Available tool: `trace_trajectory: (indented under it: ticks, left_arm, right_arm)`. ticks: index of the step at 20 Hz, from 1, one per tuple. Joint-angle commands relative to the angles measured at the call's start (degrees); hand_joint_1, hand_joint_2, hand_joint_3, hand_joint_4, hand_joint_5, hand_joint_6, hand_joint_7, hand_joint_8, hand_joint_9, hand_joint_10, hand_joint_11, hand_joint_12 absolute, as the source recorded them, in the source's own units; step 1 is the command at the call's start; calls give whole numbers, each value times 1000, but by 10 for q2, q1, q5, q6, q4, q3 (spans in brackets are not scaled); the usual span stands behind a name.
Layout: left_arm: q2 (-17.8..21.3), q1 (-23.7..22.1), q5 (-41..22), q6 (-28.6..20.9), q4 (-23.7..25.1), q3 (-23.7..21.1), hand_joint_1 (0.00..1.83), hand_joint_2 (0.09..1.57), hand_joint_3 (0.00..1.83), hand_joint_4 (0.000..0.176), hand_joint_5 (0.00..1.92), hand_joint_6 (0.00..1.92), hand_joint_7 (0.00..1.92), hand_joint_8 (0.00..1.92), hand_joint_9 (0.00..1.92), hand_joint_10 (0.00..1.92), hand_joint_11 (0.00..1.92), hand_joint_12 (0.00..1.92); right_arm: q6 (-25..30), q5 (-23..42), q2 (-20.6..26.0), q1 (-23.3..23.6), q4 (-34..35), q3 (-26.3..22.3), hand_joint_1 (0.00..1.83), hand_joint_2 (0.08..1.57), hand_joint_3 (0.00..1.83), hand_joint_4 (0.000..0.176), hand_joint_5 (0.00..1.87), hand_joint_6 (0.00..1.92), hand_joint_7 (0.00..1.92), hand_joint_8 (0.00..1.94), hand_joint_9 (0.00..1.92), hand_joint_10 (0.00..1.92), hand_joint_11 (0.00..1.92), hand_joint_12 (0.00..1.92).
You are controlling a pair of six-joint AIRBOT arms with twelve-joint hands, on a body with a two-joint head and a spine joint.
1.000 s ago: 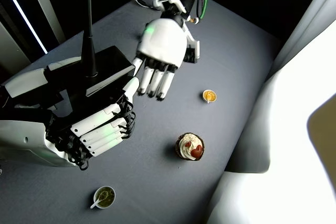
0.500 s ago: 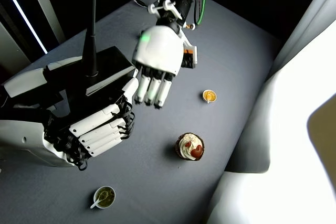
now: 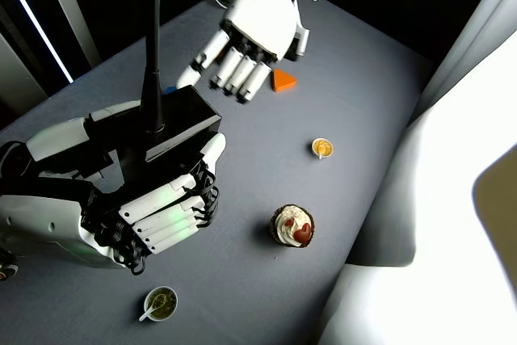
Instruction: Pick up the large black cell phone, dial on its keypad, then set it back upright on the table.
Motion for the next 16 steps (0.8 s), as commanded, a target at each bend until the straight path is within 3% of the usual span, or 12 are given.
trace_trajectory:
  ticks: [1,3,4,6,7,8,9,10,11,13,15,16]
  left_arm:
    - [7,-12,-36,-5,-67,1,1441,1322,3,86,46,12,561,1569,494,1917,376,1921]
    - [12,-12,-65,1,-77,8,1293,1292,0,78,79,10,642,1567,509,1921,323,1921]
    - [11,-11,-95,-8,-82,17,1283,1283,0,56,77,5,656,1546,487,1921,275,1921]
    - [15,9,-112,-5,-160,22,1281,1281,0,52,76,4,659,1541,482,1921,265,1921]
    - [17,13,-108,-6,-202,21,1260,1291,0,37,130,13,647,1531,559,1606,378,1806]
    - [20,14,-84,-16,-241,18,1260,1291,0,37,130,13,647,1531,559,1606,378,1806]
    - [21,15,-67,-27,-265,16,576,1255,0,20,199,18,573,756,552,957,406,1376]
    - [22,17,-35,-58,-280,14,386,1241,0,21,233,10,616,322,580,559,345,1200]
    - [22,20,-8,-97,-280,13,267,1225,0,24,321,1,548,6,566,58,219,926]
    - [23,26,16,-147,-292,12,30,1240,3,36,276,0,350,1,332,2,23,660]
    - [27,30,16,-149,-298,8,0,1203,0,29,212,5,237,9,207,9,0,331]
    - [29,33,15,-151,-299,5,0,1175,0,29,166,4,189,8,152,6,0,193]
  right_arm:
    - [11,89,3,7,2,3,1444,1200,0,0,883,1005,641,1327,703,1472,760,1667]
    - [11,97,-7,6,2,8,1472,1178,0,0,932,883,697,1293,722,1399,756,1708]
    - [11,105,-12,6,2,12,1474,1172,0,0,941,887,699,1268,742,1370,770,1685]
    - [12,118,-18,-1,2,20,1474,1171,0,0,943,888,700,1263,746,1364,772,1681]
    - [17,123,-22,-4,2,24,1472,1177,2,0,917,936,670,1295,724,1398,789,1658]
    - [20,126,-27,-9,2,28,1472,1177,2,0,917,936,670,1295,724,1398,789,1658]
    - [22,129,-30,-10,2,31,1367,1201,1,0,909,1048,667,1264,729,1517,753,1488]
    - [27,133,-35,-14,2,37,1348,1200,0,0,911,1064,682,1236,745,1524,760,1421]
    - [32,138,-38,-18,2,43,1472,1166,0,0,925,972,739,1140,748,1363,778,1663]
    - [44,145,-45,-26,2,55,1476,1156,0,0,925,961,762,1120,771,1334,813,1622]
    - [51,150,-52,-30,2,62,1475,1159,2,0,937,940,742,1179,737,1355,813,1611]
    - [52,152,-54,-32,2,64,1377,1177,0,0,945,949,746,1246,747,1468,765,1465]
